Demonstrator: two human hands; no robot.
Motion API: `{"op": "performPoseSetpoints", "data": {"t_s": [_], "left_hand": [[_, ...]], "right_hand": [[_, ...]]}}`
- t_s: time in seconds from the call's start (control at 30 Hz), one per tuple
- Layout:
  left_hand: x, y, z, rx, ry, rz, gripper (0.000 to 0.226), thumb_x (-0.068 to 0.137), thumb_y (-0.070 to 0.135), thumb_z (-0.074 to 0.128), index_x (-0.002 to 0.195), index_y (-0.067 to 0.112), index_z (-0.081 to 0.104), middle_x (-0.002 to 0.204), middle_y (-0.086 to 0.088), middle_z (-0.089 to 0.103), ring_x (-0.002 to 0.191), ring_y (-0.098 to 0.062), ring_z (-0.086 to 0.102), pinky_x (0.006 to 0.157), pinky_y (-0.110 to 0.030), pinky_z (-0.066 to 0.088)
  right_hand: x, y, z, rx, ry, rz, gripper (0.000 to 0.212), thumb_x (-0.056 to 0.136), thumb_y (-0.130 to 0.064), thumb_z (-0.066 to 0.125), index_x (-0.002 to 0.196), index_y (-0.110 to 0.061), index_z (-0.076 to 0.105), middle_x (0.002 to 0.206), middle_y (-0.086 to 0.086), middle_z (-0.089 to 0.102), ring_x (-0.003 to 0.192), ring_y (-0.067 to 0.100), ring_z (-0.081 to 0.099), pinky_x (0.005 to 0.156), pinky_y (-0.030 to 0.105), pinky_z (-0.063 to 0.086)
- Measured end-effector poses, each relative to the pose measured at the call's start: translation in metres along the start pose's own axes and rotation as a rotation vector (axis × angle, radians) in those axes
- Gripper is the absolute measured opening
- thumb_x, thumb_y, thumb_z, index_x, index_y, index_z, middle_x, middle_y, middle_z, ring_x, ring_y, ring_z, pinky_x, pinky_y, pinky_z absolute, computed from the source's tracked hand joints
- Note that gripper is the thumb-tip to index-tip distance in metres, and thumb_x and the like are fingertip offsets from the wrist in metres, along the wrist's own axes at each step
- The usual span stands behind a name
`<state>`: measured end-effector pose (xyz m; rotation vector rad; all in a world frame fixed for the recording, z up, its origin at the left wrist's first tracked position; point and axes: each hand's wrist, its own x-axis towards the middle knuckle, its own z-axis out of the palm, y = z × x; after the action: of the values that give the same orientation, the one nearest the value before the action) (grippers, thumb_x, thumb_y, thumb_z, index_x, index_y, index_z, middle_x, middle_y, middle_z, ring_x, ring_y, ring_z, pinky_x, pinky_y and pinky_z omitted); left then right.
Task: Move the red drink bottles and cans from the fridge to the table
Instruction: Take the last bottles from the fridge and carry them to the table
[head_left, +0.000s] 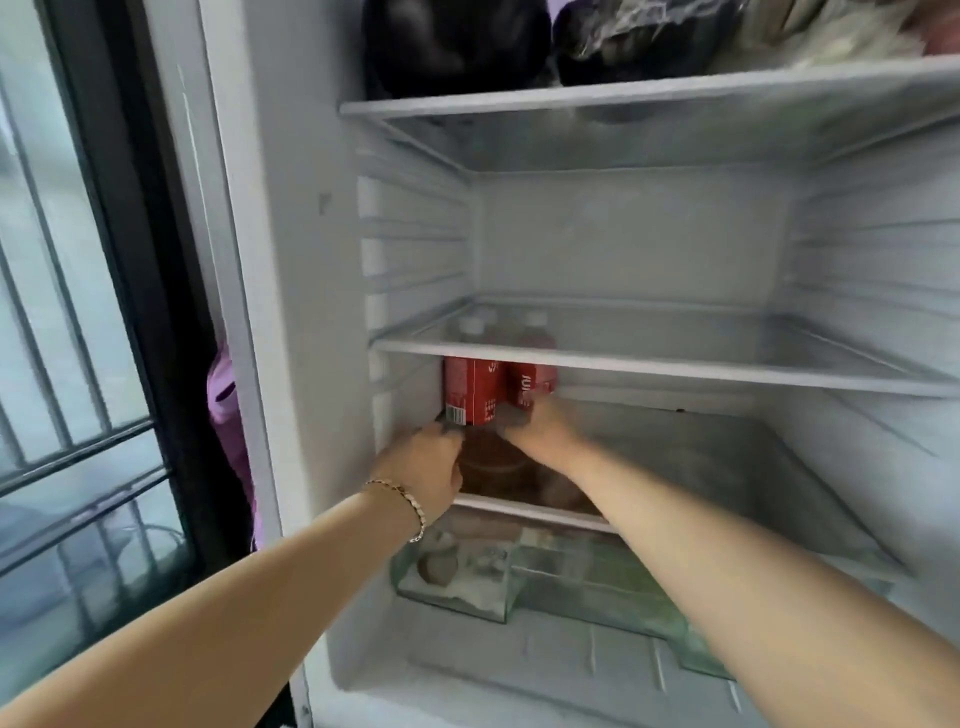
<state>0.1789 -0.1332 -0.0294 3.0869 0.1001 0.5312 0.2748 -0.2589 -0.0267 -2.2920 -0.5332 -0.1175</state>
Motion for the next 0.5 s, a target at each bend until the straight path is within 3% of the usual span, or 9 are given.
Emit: {"op": "performPoseSetpoints", "data": {"t_s": [0.1,0.2,0.37,0.5], "left_hand": [[0.01,-0.006,0.013,0.101,0.031,0.028,0.03,0.096,0.024,0.038,0.122,0.016,0.051,0.128,-0.003,0.052,0.107,-0.024,0.055,0.085,-0.032,0.046],[0.017,-0.008,0.02,0.156,0.098,0.018,0.03,0.099,0.028,0.034,0.122,0.019,0.051,0.13,-0.001,0.051,0.11,-0.022,0.053,0.084,-0.031,0.044],[0.02,-0.015,0.033,0.092,0.137,0.069,0.027,0.098,0.024,0.037,0.108,0.013,0.061,0.115,-0.008,0.059,0.104,-0.029,0.056,0.079,-0.033,0.043],[0.02,-0.018,0.029,0.166,0.104,0.053,0.028,0.099,0.027,0.032,0.117,0.019,0.052,0.118,-0.001,0.058,0.107,-0.022,0.055,0.08,-0.03,0.043]], "right_hand": [[0.035,-0.01,0.017,0.128,0.026,0.009,0.068,0.079,-0.029,0.074,0.137,-0.013,0.042,0.136,0.008,0.054,0.126,0.025,0.051,0.106,0.036,0.039],[0.065,-0.013,0.035,0.22,0.015,0.049,0.082,0.074,-0.032,0.079,0.141,-0.013,0.035,0.14,0.009,0.048,0.131,0.027,0.045,0.11,0.04,0.036],[0.081,-0.007,0.047,0.269,0.04,0.113,0.081,0.071,-0.031,0.081,0.137,-0.013,0.038,0.139,0.008,0.049,0.131,0.026,0.044,0.11,0.038,0.034],[0.067,-0.009,0.041,0.23,0.027,0.095,0.084,0.067,-0.03,0.083,0.136,-0.016,0.037,0.135,0.005,0.052,0.128,0.023,0.047,0.105,0.035,0.038]]}}
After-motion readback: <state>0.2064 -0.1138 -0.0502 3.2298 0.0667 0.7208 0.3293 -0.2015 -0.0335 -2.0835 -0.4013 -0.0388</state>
